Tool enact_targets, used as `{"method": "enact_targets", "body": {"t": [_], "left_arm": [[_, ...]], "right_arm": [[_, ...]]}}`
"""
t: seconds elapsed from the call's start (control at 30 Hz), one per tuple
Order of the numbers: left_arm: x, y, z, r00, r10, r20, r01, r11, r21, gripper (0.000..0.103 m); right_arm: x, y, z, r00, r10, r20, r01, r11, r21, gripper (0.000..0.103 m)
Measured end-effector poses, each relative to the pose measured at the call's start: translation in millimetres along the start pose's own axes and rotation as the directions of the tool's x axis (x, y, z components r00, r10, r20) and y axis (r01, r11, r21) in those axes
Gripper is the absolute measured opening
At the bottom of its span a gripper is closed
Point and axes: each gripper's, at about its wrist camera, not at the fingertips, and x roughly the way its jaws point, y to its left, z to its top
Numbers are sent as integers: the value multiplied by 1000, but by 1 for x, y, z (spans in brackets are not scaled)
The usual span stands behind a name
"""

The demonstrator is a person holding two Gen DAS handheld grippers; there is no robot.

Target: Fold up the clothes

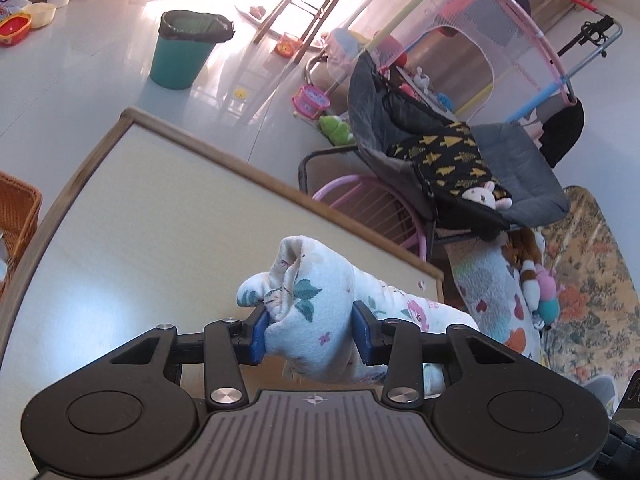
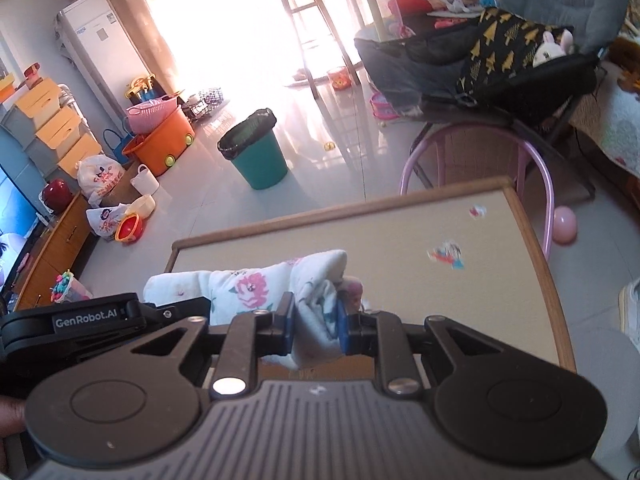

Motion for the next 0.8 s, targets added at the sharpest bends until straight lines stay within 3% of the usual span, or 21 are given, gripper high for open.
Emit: {"method": "enact_targets", "body": {"t": [0.3,0.57,0.8], "left_arm": [[50,4,45,999,1,43,0,1000,-11,42],[111,26,64,998,64,-19,-64,998,6,42],[115,50,63,1000,11,-5,-11,1000,-16,48]], "right_arm": [[50,-2,30,1000,-1,21,1,1000,-5,21],[110,-26,27,998,-46,-42,47,998,32,21],[111,-40,15,1000,-11,-18,12,996,86,23]]}}
